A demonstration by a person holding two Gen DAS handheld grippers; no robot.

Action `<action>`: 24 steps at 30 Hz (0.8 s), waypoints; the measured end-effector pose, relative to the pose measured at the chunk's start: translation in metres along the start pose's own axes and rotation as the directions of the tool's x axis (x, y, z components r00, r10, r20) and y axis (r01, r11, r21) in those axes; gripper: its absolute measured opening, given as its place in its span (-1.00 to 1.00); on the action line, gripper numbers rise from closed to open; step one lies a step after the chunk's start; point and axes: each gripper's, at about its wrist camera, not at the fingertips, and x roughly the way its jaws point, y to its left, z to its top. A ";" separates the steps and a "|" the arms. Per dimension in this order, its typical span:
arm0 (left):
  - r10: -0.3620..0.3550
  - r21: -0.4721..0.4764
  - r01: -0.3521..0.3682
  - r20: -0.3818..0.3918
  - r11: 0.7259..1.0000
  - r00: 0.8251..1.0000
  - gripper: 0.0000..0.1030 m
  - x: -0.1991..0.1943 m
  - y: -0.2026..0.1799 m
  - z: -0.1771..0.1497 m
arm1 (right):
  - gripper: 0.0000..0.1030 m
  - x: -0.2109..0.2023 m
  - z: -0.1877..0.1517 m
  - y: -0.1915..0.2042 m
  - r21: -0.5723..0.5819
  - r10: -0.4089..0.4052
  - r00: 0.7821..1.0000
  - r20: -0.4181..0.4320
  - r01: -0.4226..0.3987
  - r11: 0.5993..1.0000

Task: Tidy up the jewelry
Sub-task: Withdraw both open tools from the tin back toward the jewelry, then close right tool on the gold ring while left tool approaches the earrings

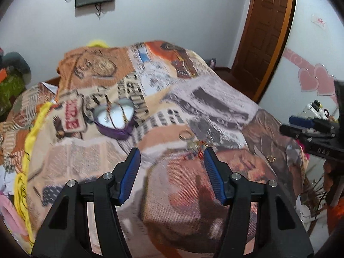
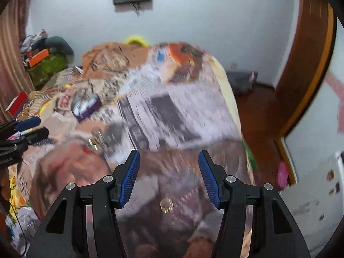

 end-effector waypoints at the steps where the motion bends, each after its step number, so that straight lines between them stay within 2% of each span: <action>1: -0.006 -0.005 0.006 -0.013 1.000 1.000 0.16 0.004 -0.001 -0.003 | 0.01 0.002 -0.005 -0.002 0.008 0.001 1.000 -0.012 -0.001 1.000; 8: -0.020 -0.008 0.020 -0.093 1.000 0.995 0.16 0.026 -0.008 -0.023 | 0.01 0.021 -0.041 -0.006 0.041 0.016 0.995 -0.099 -0.012 0.999; 11: -0.028 -0.013 0.027 -0.096 1.000 0.995 0.16 0.027 -0.011 -0.027 | 0.01 0.024 -0.051 -0.006 0.040 0.027 0.993 -0.115 -0.022 0.999; 17: -0.037 -0.024 0.035 -0.081 0.999 0.996 0.02 0.029 -0.014 -0.022 | -0.01 0.028 -0.054 -0.014 0.095 0.072 0.990 -0.118 -0.061 0.994; 19: -0.037 -0.019 0.036 -0.077 0.999 0.996 -0.02 0.030 -0.014 -0.018 | -0.27 0.032 -0.055 -0.017 0.114 0.092 0.988 -0.124 -0.078 0.990; 24: -0.047 -0.002 0.047 -0.063 0.999 0.997 -0.02 0.032 -0.017 -0.007 | -0.69 0.035 -0.060 -0.017 0.125 0.125 0.984 -0.127 -0.109 0.986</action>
